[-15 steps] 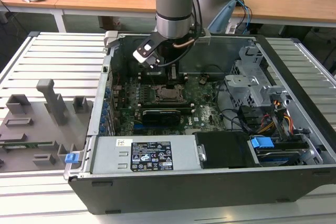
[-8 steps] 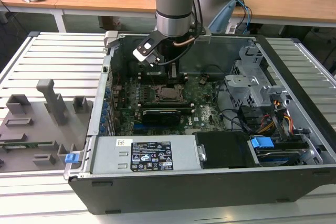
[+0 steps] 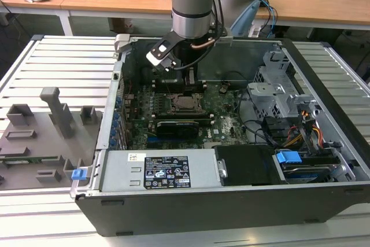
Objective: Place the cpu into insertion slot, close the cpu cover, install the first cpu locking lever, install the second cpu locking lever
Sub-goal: 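Install the first cpu locking lever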
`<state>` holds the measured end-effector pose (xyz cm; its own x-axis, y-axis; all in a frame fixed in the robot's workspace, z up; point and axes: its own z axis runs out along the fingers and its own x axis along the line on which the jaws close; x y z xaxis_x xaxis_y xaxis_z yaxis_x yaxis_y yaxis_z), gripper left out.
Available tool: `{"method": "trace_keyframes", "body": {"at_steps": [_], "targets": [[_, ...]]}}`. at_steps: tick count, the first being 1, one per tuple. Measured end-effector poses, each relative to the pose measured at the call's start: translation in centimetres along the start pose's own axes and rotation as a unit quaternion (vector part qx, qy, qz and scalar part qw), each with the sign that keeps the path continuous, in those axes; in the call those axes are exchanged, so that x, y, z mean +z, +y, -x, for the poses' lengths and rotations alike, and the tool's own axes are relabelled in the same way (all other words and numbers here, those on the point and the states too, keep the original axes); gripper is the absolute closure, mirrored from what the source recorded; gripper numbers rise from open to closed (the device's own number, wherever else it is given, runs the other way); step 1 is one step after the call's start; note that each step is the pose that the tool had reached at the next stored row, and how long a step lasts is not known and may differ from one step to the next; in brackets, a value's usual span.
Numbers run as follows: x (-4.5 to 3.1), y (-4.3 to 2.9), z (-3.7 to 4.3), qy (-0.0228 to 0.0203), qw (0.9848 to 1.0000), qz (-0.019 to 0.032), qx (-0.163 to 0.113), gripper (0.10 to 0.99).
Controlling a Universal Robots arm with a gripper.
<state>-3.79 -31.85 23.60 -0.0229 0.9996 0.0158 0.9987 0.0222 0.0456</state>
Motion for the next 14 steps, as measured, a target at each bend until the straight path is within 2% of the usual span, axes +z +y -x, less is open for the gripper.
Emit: {"method": "trace_keyframes", "body": {"at_steps": [14], "targets": [[-0.51, 0.02, -0.01, 0.0, 1.0, 0.0, 0.0, 0.98]]}}
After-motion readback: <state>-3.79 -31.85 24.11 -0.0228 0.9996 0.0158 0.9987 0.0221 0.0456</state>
